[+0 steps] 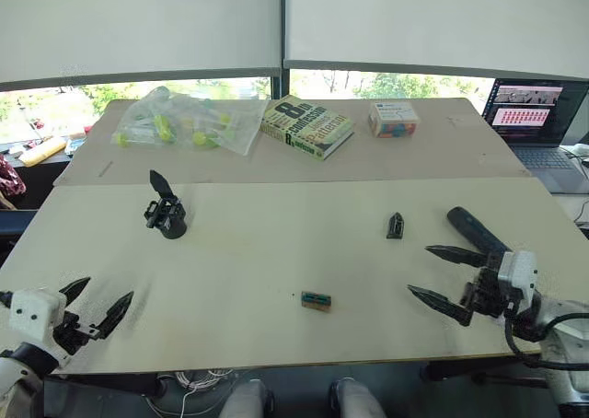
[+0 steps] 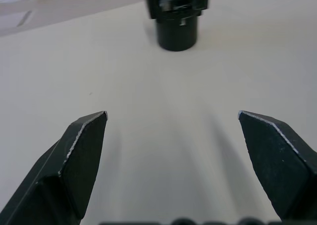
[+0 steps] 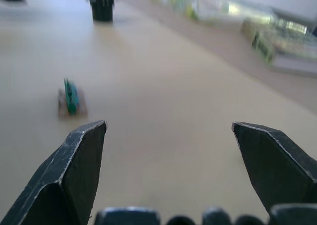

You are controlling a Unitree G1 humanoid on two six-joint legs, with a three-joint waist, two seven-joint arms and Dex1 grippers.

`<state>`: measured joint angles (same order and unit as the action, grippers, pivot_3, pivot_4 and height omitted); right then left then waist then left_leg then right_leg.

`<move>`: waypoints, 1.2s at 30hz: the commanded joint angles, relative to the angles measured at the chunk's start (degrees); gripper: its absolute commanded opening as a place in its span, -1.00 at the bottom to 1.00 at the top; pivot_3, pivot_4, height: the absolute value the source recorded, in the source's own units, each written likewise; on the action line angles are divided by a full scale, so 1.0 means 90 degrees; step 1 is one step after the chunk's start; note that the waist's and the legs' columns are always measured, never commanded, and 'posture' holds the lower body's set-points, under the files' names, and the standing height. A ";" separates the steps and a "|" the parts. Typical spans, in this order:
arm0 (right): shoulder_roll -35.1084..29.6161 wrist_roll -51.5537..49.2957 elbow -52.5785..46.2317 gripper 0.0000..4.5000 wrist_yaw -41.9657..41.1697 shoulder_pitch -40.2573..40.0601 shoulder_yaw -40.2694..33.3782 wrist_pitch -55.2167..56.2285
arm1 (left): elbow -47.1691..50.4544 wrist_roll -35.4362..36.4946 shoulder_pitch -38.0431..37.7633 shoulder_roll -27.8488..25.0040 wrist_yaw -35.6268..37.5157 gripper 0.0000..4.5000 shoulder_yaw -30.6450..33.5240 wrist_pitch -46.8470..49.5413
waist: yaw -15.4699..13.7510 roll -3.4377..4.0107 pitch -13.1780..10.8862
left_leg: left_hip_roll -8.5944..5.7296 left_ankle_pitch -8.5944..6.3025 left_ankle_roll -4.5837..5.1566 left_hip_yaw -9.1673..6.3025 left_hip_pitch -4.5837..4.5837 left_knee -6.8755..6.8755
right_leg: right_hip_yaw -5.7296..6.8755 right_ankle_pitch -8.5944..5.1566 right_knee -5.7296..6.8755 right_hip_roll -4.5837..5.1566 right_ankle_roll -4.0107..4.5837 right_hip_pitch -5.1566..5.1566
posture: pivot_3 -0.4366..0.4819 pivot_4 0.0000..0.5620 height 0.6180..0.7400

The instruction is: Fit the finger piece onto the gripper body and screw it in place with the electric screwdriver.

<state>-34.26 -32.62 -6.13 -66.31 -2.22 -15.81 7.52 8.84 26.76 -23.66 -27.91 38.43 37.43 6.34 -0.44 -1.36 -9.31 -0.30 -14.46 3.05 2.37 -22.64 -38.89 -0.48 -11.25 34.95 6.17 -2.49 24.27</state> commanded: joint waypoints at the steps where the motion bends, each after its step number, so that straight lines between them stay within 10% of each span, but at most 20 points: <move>1: 0.0252 -0.0202 -0.0525 0.99 0.0199 0.0153 0.0023 0.0218 | 0.0246 0.0163 -0.0232 0.0399 -0.0523 1.00 0.0239 0.0042 | -0.0006 -0.0001 0.0000 | 0.0000 -0.0001 -0.0001 0.0000 0.0000 -0.0001 | 0.0001 0.0000 0.0000 -0.0001 0.0000 0.0000 | -0.05 -0.47 1.00; 13: 0.0511 -0.0111 -0.0569 0.99 0.0064 0.0011 0.0131 0.0495 | 0.0502 -0.0527 0.0976 0.0479 -0.1833 1.00 -0.0897 0.0810 | -0.0054 -0.0012 0.0004 | -0.0001 -0.0001 -0.0003 0.0003 0.0001 -0.0012 | 0.0008 0.0003 0.0003 -0.0040 0.0005 -0.0007 | -0.05 -0.47 1.00; 36: 0.0540 -0.0041 -0.0125 0.99 -0.0017 -0.0245 0.0113 0.0997 | -0.2521 -0.1978 0.4388 0.0386 -0.2282 1.00 -0.2703 0.0514 | -0.0039 -0.0012 0.0006 | 0.0016 -0.0009 -0.0022 0.0007 0.0025 -0.0010 | -0.0011 0.0015 0.0012 -0.0074 0.0021 -0.0012 | -0.05 -0.47 1.00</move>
<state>-29.21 -32.65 -6.62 -66.25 -4.76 -13.97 14.85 -12.58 9.84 14.72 -23.77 17.25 13.93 12.54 -0.78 -1.47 -9.25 -0.16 -14.54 2.85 2.43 -22.42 -38.98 -0.57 -11.11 35.06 5.52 -2.30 24.16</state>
